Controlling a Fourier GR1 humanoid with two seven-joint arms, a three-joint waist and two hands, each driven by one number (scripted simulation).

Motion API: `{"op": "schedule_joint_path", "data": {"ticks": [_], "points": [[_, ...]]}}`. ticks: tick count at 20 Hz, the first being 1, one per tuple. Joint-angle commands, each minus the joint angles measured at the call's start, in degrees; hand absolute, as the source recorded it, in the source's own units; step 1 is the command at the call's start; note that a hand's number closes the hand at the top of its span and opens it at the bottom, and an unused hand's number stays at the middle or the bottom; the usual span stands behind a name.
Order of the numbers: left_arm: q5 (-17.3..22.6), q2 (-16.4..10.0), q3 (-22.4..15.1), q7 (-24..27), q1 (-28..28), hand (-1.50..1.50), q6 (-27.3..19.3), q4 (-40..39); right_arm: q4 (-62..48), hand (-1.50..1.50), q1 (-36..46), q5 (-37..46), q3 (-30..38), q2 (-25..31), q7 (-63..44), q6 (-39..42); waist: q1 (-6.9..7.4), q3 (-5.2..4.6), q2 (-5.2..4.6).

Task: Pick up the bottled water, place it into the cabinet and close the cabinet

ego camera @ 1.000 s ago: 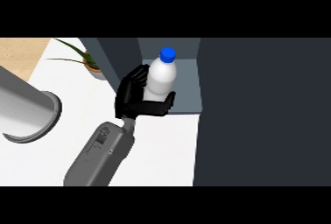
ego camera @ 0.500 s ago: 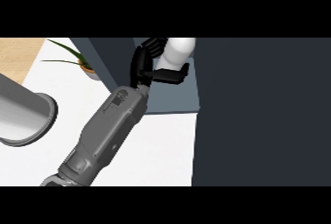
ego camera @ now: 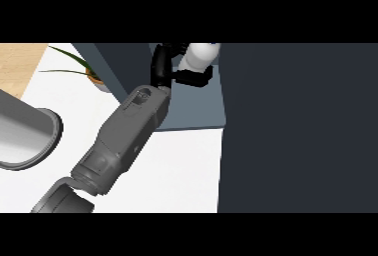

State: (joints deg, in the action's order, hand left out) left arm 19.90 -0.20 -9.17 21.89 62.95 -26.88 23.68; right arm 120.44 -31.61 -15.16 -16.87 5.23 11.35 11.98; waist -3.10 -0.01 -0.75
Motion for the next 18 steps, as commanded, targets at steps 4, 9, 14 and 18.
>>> {"op": "schedule_joint_path", "data": {"ticks": [4, 9, 14, 18], "points": [[-1.5, 0.2, 2.3, 5.3, 2.2, 1.5, -3.7, -10.2, -1.2, -1.5, -0.7, -0.1, -0.3, -0.1, 1.1, 0.3, -0.66, 0.02, -0.39], [-4.6, -2.3, 0.9, 4.8, 4.1, 1.5, -6.1, -15.6, -0.4, -1.5, -2.3, 0.3, -0.6, 1.5, 2.2, 1.9, -1.62, 0.02, -0.74], [-6.5, -3.3, 0.3, 5.1, 5.3, 1.5, -9.6, -18.2, -1.4, -1.5, 0.1, 2.8, -3.6, -1.2, 1.2, -0.5, -1.0, -0.03, -0.71], [-6.6, -3.6, 0.8, 5.6, 4.9, -1.5, -11.7, -19.7, -1.7, -1.5, 3.5, -0.6, -0.2, -0.2, -0.7, 0.1, -1.07, -0.03, -1.1]]}}
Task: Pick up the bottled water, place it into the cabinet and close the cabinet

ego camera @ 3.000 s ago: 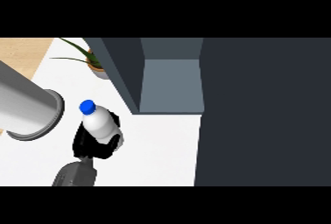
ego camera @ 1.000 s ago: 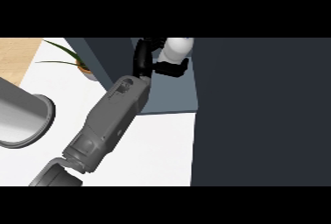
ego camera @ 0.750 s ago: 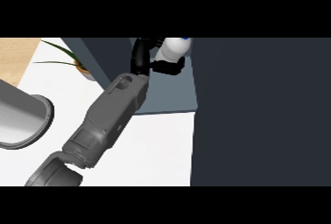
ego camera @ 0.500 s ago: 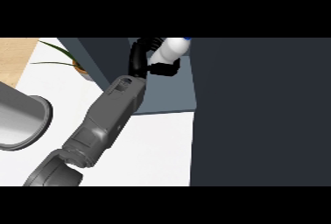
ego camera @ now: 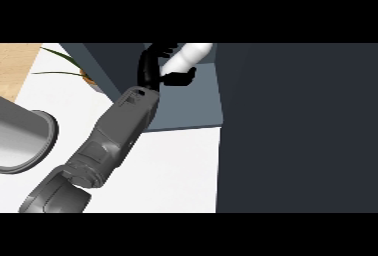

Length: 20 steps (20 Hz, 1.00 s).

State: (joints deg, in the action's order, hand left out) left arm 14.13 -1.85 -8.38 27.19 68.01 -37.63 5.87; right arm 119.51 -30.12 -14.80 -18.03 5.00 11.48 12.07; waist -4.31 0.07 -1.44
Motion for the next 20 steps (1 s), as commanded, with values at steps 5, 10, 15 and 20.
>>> {"op": "schedule_joint_path", "data": {"ticks": [5, 10, 15, 20], "points": [[-1.0, -2.4, 0.3, 1.0, -0.9, -1.5, -1.3, -2.8, 0.2, -1.5, -0.4, -0.4, 0.3, 1.1, -0.4, 0.6, -0.22, -0.14, -0.39], [-0.6, -1.8, 1.0, 0.2, -0.8, -1.5, -1.7, -3.3, -0.5, -1.5, -0.3, 1.0, -1.1, -0.3, 0.6, -0.3, -0.14, -0.16, -0.38], [0.5, -3.9, 2.5, 4.8, -3.5, -1.5, 2.6, -0.9, -0.6, -1.5, -2.0, 2.8, -2.5, 0.0, 2.8, 0.2, 0.23, -0.18, -0.26], [3.2, -3.5, 5.6, 10.1, -4.7, -1.5, 9.5, 2.9, 1.9, -1.5, -1.9, 1.4, -0.9, 0.6, 0.8, -0.6, 1.1, -0.18, 0.18]]}}
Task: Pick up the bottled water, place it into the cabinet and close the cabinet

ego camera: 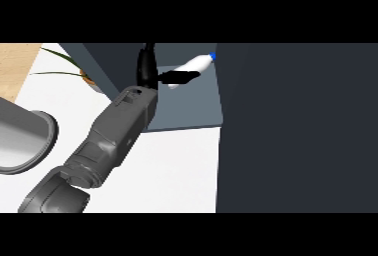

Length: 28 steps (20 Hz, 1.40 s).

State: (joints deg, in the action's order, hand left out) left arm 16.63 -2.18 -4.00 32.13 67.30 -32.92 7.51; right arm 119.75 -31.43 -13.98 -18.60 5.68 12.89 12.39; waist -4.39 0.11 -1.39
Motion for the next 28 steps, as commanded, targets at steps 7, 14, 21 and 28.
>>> {"op": "schedule_joint_path", "data": {"ticks": [7, 14, 21, 28], "points": [[2.3, 0.1, 3.1, 11.5, -7.1, -1.5, 13.2, 6.0, 0.0, -1.5, -2.7, 2.9, -2.4, -1.4, 1.7, -2.1, 3.12, -0.15, 1.1], [3.5, -1.6, 2.6, 9.4, -11.6, -1.5, 21.0, 12.2, -0.3, -1.5, -4.9, 1.8, -0.3, -0.4, 4.0, -1.4, 5.04, -0.1, 2.03], [5.3, 1.4, -2.0, 7.8, -16.0, -1.5, 19.3, 21.3, 1.3, -1.5, -1.4, -0.6, 3.0, 0.7, 0.3, -2.2, 6.7, -0.08, 2.4], [8.4, 1.7, -7.6, 1.7, -27.7, -1.5, 21.7, 37.4, 3.1, -1.5, -3.8, 3.5, -2.4, -1.9, -1.0, -5.8, 7.68, -0.11, 2.67]]}}
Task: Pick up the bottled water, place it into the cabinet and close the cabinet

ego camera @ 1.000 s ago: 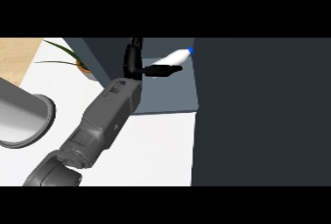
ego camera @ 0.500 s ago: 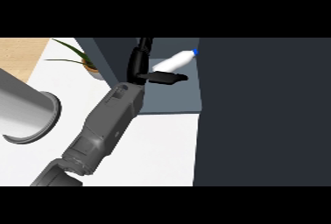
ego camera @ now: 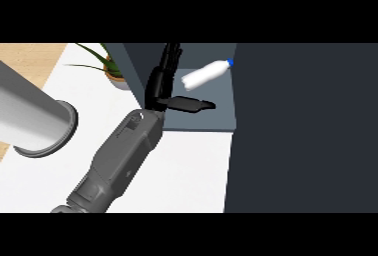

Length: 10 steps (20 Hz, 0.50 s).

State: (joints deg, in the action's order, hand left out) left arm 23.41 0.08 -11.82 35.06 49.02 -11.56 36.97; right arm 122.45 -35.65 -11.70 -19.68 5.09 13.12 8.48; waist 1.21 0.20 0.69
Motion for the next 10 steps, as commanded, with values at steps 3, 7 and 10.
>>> {"op": "schedule_joint_path", "data": {"ticks": [3, 7, 10], "points": [[2.7, -0.4, -2.2, -3.9, -14.5, -1.5, -1.1, 16.6, 0.6, -1.5, 0.2, 0.7, -0.2, 0.5, -0.9, -0.4, 2.29, -0.18, 0.69], [1.1, -0.5, -7.4, -9.3, -21.6, -1.5, -6.3, 31.1, 2.6, -1.5, -1.9, -0.4, -0.7, 0.1, -1.4, -1.2, 2.31, -0.13, 0.78], [1.6, -3.9, -10.4, -11.8, -31.7, -1.5, -4.9, 44.0, 1.6, -1.5, -1.3, 2.3, -3.2, -0.7, -0.4, -1.9, 1.57, -0.16, 0.38]]}}
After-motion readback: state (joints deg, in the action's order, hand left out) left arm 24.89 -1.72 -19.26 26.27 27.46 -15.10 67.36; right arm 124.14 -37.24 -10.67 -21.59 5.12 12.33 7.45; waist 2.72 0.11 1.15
